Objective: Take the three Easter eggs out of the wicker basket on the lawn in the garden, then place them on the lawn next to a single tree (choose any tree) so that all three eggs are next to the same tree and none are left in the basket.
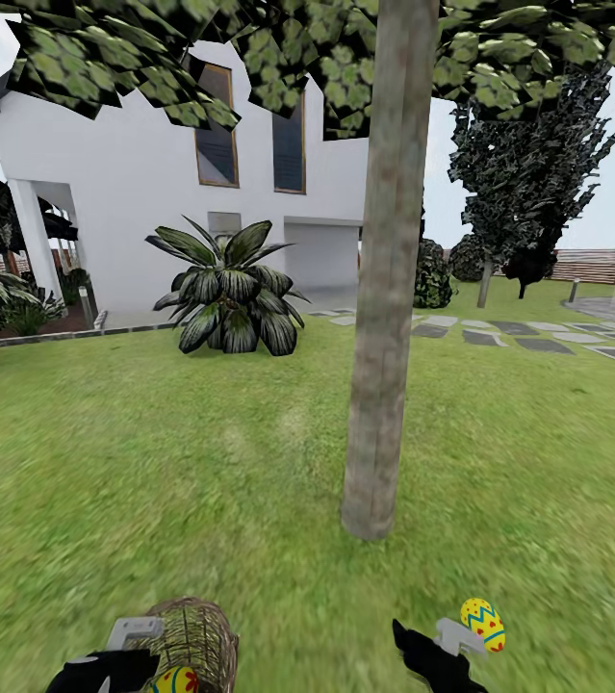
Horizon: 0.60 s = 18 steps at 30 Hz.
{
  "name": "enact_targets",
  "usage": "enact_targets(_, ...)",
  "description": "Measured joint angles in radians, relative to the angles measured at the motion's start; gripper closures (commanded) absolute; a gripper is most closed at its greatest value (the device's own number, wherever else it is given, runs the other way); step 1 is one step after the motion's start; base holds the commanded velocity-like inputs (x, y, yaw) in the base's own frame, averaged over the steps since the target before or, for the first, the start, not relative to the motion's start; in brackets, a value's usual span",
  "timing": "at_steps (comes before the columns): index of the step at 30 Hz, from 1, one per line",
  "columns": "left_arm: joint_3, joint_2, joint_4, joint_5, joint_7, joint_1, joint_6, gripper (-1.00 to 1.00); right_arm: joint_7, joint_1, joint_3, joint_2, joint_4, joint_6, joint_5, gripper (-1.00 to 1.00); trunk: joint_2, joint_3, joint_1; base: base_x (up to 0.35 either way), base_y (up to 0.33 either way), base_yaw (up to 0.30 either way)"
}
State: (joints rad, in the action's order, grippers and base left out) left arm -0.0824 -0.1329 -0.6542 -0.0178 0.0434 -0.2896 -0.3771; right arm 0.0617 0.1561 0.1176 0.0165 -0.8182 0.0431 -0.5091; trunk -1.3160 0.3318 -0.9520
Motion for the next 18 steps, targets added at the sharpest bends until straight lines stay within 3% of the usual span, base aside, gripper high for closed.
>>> enact_targets(12,-0.002,0.000,0.002,-0.002,0.000,0.000,-0.007,-1.00,0.000,0.000,-0.001,0.001,-0.058,0.062,0.003,-1.00,0.000,0.000,0.000,0.000,0.000,0.000)
enact_targets(18,-0.002,0.000,0.001,0.000,0.000,-0.013,-0.081,-1.00,0.001,0.000,0.003,0.001,-0.114,0.067,0.004,-1.00,0.000,0.000,0.000,0.000,0.000,0.000)
